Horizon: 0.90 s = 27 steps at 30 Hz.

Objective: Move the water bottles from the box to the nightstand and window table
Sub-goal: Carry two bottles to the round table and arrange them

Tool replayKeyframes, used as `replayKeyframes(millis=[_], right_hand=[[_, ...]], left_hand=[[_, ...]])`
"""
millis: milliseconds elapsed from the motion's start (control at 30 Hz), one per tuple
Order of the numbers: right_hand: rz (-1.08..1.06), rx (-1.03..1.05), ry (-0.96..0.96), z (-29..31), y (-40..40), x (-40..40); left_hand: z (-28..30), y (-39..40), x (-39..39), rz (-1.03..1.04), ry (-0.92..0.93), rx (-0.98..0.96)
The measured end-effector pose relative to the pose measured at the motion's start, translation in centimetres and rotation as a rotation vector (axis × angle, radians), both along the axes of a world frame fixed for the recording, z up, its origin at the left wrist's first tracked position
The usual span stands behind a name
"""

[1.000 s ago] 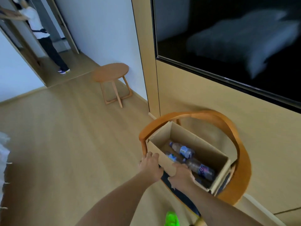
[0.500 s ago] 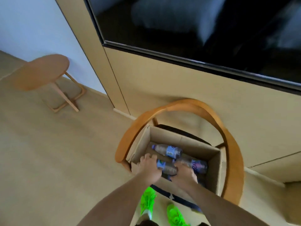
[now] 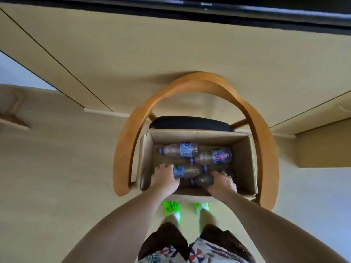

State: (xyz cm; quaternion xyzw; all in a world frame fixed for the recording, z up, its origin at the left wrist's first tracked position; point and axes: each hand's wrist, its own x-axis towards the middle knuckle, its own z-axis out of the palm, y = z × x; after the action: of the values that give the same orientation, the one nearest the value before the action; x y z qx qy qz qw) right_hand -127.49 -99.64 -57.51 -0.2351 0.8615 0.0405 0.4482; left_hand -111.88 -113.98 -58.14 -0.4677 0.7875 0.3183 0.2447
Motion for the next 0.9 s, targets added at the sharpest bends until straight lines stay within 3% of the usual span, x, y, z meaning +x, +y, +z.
replayKeyframes(millis=[167, 333, 600, 900], right_hand=[[0.028, 0.074, -0.098, -4.6, -0.5, -1.6], [0.317, 0.187, -0.026, -9.0, -0.4, -3.7], [0.64, 0.151, 0.051, -14.0, -0.6, -4.8], [0.643, 0.092, 0.057, -14.9, -0.9, -5.2]], left_hand=[[-4.5, 0.1, -1.2, -0.033, -0.031, 0.019], [-8.2, 0.0, -3.1, -0.148, -0.038, -0.013], [-13.2, 1.7, -5.3, -0.331, -0.175, -0.034], [-14.9, 0.9, -6.4, -0.338, -0.196, -0.043]])
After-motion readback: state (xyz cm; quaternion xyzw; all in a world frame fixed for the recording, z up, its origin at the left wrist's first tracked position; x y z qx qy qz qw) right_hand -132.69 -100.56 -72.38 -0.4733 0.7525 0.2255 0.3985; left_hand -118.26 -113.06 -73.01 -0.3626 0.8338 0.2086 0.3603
